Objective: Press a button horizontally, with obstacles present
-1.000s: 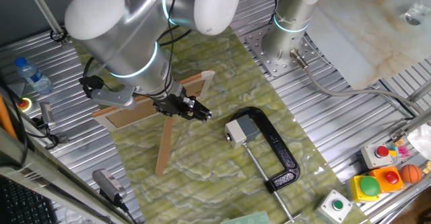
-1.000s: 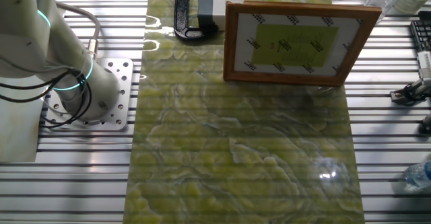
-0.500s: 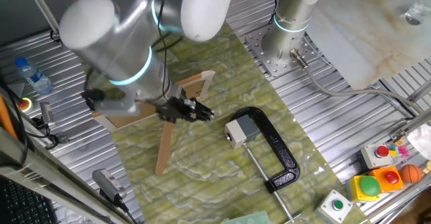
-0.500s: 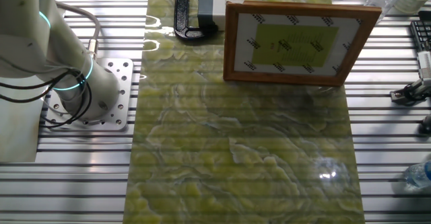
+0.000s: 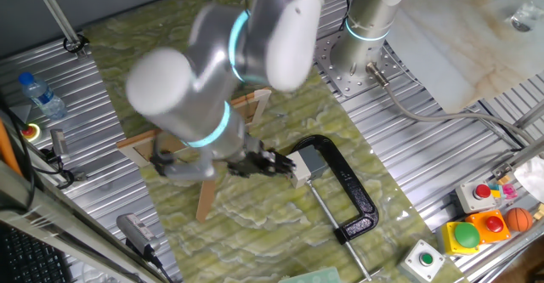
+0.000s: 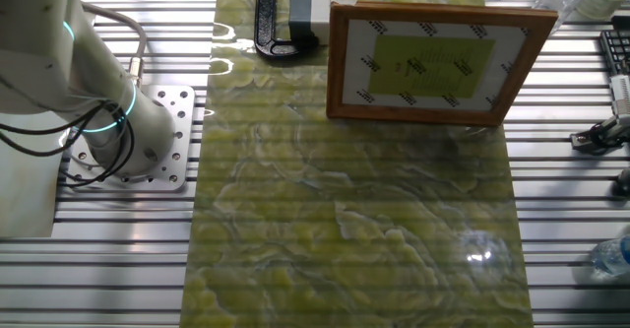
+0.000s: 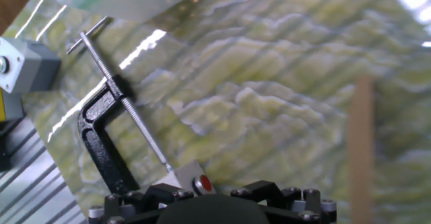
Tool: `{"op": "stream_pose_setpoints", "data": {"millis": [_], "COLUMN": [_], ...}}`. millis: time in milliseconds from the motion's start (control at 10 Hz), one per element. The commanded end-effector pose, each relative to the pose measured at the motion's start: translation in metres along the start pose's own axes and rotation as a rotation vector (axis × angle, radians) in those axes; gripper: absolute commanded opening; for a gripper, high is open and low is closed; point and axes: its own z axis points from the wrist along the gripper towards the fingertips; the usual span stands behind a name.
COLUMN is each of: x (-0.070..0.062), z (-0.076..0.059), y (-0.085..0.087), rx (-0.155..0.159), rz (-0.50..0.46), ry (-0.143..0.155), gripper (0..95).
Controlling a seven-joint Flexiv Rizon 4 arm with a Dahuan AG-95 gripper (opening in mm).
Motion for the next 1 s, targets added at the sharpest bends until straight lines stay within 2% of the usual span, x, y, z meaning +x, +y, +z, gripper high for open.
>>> {"op": "stream_pose_setpoints", "data": {"millis": [100, 300, 400, 500, 600, 800, 900, 1000], "x": [0.001, 0.006, 0.008, 0.015, 0.016, 0.017, 0.017, 0.017], "z": [0.01, 0.019, 0.023, 0.036, 0.041, 0.041, 0.041, 0.041], "y": [0.006, 0.004, 0.003, 0.0, -0.002, -0.001, -0.001, -0.001], "rx": [-0.01, -0.018, -0.019, -0.018, -0.018, -0.026, -0.017, -0.017], "rz": [-0.103, -0.21, -0.233, -0.272, -0.283, -0.305, -0.289, -0.278], "ry": [-0.006, -0.02, -0.021, -0.021, -0.018, -0.002, 0.006, 0.003], "gripper": [95.0, 95.0, 95.0, 95.0, 95.0, 95.0, 95.0, 95.0]}}
